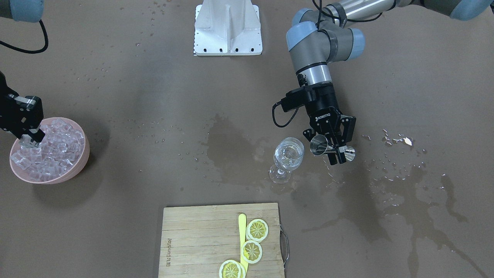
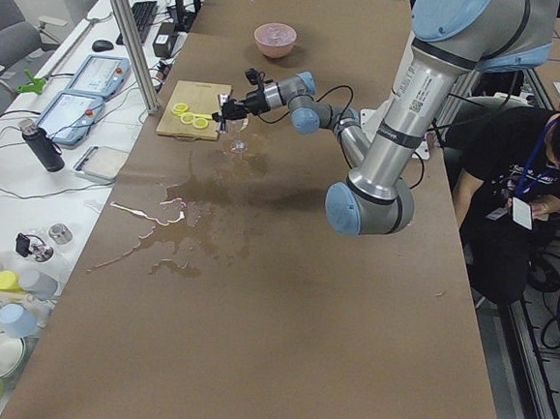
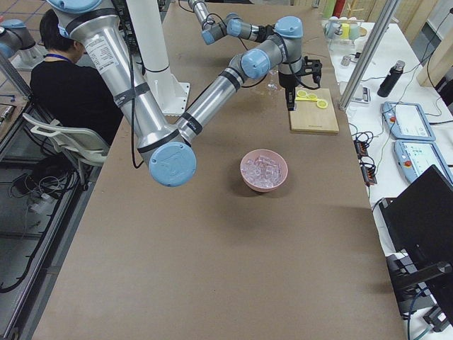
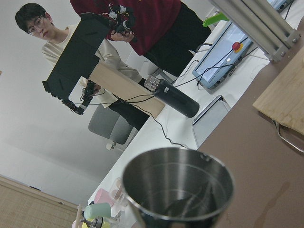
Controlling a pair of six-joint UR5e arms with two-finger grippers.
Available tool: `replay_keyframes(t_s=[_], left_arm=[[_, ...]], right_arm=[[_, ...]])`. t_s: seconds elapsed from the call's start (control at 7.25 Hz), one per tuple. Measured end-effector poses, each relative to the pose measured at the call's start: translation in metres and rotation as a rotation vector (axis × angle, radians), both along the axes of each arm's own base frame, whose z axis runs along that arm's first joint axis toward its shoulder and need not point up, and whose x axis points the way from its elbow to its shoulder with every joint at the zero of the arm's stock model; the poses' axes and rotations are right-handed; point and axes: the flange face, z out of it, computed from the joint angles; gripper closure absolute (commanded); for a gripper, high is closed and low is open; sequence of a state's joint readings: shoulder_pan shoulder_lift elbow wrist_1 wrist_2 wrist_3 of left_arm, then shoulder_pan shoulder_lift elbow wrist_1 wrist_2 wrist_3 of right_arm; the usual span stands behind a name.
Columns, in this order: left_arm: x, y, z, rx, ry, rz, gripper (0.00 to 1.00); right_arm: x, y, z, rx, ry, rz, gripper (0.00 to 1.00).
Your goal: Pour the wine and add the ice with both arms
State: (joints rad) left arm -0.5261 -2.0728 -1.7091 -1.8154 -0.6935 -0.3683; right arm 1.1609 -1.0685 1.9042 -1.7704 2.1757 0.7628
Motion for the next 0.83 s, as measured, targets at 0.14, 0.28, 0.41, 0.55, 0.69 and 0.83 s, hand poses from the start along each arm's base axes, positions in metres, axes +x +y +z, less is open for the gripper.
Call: replay_keyframes(t_s=[0.14, 0.28, 0.41, 0.55, 0.69, 0.83], left_arm=[[0.002, 0.002, -0.001, 0.003, -0.009, -0.004, 0.81], [0.006, 0.004, -0.003, 0.008, -0.020, -0.007, 0.81], [0.008, 0.006, -0.005, 0.012, -0.033, -0.012, 0.81], [0.011, 0.009, -0.006, 0.018, -0.048, -0.017, 0.82], [0.014, 0.012, -0.007, 0.022, -0.065, -0.016, 0.82], [0.016, 0.014, -0.008, 0.021, -0.085, -0.013, 0.82]], right_arm=[[-0.006, -0.001, 0.001, -0.002, 0.005, -0.005, 1.00], [-0.012, -0.002, 0.002, -0.003, 0.010, -0.012, 1.00], [-0.018, -0.002, 0.003, -0.001, 0.014, -0.018, 1.00], [-0.023, -0.001, 0.002, 0.005, 0.017, -0.024, 1.00], [-0.028, -0.001, -0.001, 0.011, 0.020, -0.029, 1.00], [-0.033, -0.001, -0.003, 0.016, 0.025, -0.033, 1.00]])
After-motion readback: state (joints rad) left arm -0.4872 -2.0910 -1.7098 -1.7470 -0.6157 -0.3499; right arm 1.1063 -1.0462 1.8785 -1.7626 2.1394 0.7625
